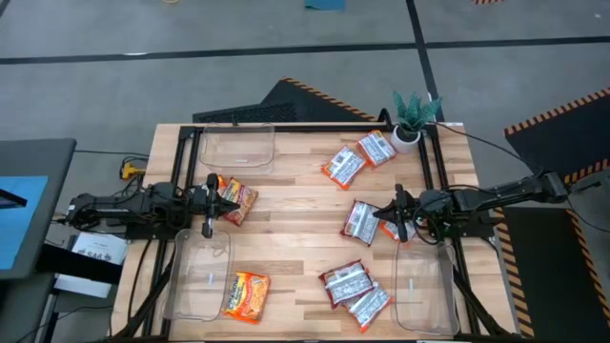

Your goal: Sort Maruchan noodles

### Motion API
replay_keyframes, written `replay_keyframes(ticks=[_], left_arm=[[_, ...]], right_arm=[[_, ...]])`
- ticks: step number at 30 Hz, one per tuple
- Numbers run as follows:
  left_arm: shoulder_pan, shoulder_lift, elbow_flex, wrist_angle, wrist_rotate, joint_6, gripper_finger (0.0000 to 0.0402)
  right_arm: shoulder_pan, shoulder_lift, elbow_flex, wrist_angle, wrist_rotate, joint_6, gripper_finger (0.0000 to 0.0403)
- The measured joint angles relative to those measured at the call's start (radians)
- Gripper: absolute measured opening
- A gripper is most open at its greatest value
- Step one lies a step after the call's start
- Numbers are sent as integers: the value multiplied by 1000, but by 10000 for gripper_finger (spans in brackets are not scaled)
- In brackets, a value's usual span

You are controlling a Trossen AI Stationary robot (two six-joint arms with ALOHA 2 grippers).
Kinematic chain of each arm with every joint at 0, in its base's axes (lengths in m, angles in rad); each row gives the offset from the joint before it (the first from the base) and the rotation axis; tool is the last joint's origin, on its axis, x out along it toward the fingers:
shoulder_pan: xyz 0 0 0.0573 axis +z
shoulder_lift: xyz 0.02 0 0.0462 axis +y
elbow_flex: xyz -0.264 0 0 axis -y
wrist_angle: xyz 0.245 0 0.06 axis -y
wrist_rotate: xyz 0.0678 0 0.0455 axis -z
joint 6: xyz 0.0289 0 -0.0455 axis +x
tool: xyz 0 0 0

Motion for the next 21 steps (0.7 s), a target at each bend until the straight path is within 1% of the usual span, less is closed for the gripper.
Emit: replay_keyframes(ticks=[21], left_arm=[[0, 0, 0, 0, 0, 0, 0]], right_arm=[[0, 0, 0, 0, 0, 0, 38]])
